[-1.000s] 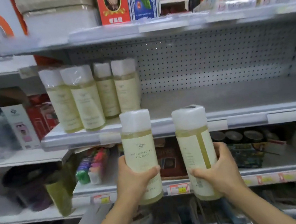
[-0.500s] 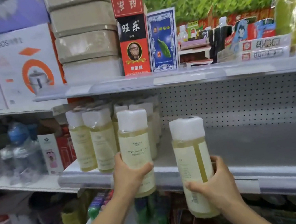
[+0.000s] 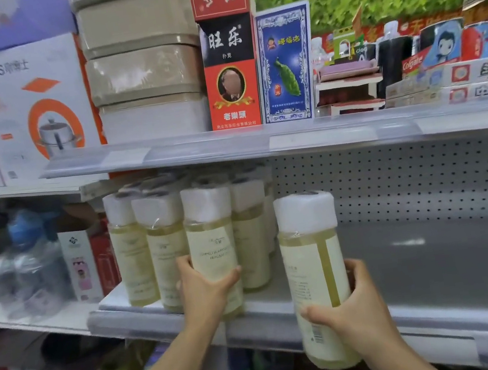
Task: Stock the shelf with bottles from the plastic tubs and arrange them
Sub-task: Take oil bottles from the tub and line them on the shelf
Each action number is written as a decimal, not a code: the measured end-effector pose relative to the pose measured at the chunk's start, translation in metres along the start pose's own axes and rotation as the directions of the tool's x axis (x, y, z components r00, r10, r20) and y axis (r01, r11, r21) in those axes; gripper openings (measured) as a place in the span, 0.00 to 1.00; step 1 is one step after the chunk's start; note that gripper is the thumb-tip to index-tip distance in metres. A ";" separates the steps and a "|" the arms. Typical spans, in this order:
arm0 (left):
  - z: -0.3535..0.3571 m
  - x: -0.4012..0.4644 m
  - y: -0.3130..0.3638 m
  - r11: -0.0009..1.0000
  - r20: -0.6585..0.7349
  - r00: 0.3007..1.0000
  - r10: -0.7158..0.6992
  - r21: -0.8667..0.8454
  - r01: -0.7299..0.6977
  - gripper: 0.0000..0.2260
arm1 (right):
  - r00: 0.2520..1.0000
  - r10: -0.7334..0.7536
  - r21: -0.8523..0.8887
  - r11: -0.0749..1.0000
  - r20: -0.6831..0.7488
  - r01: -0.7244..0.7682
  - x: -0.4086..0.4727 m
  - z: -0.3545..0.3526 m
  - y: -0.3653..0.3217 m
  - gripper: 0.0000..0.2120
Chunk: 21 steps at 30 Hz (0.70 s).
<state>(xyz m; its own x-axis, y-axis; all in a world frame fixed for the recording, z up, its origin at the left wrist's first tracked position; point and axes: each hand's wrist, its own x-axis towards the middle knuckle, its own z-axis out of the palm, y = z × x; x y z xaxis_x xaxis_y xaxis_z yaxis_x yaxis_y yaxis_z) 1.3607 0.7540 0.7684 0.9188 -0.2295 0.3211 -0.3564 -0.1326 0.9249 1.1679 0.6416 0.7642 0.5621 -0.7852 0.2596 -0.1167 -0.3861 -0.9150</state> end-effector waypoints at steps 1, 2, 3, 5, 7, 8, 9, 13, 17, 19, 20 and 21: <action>0.001 0.001 -0.003 1.000 -0.016 1.000 -0.001 0.028 0.001 0.32 | 1.000 -0.001 -0.001 1.000 -0.004 0.001 0.002 0.002 0.000 0.41; 0.003 0.000 -0.003 0.999 -0.026 1.000 0.001 0.054 0.000 0.32 | 1.000 -0.001 -0.003 1.000 -0.011 0.001 0.003 0.005 0.001 0.42; 0.005 -0.001 -0.004 0.997 -0.037 0.999 0.011 0.073 -0.008 0.32 | 1.000 -0.003 -0.004 1.000 -0.019 0.003 0.004 0.007 0.001 0.42; 0.008 -0.003 -0.004 0.993 -0.065 0.997 0.041 0.117 -0.033 0.33 | 1.000 -0.004 -0.007 1.000 -0.030 0.004 0.005 0.010 0.002 0.41; 0.008 -0.007 0.000 0.986 -0.076 0.997 0.034 0.162 -0.021 0.35 | 1.000 0.002 -0.006 1.000 -0.027 -0.002 0.005 0.012 0.003 0.41; 0.007 -0.007 0.002 0.979 -0.075 0.997 0.028 0.202 -0.012 0.36 | 1.000 0.005 -0.001 1.000 -0.025 -0.005 0.006 0.013 0.004 0.41; 0.006 -0.008 0.004 0.965 -0.074 0.997 0.031 0.264 -0.010 0.37 | 1.000 0.006 0.004 1.000 -0.025 -0.006 0.006 0.014 0.004 0.41; 0.002 -0.006 0.008 0.900 -0.029 0.999 0.030 0.435 -0.014 0.40 | 1.000 0.012 0.032 0.999 -0.028 -0.011 0.006 0.021 0.001 0.40; 0.000 0.001 0.008 0.896 -0.006 1.000 -0.005 0.444 0.007 0.41 | 1.000 0.003 0.044 0.999 -0.021 -0.002 0.005 0.028 -0.002 0.40; 0.000 0.004 0.010 0.894 -0.030 0.999 -0.016 0.447 0.028 0.41 | 1.000 -0.001 0.046 0.999 -0.018 0.001 0.005 0.030 -0.003 0.40; 0.000 0.004 0.011 0.893 -0.044 0.999 -0.017 0.449 0.035 0.41 | 1.000 -0.003 0.045 0.999 -0.018 0.004 0.005 0.031 -0.004 0.40; 0.000 0.003 0.012 0.891 -0.059 0.998 -0.012 0.453 0.037 0.41 | 1.000 -0.005 0.043 0.999 -0.015 0.006 0.005 0.032 -0.004 0.40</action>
<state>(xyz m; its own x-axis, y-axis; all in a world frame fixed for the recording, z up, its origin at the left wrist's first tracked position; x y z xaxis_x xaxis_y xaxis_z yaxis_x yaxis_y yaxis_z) 1.3592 0.7514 0.7801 0.9314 -0.1707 0.3215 -0.3600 -0.5631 0.7438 1.1978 0.6546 0.7590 0.5501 -0.7905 0.2692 -0.0783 -0.3698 -0.9258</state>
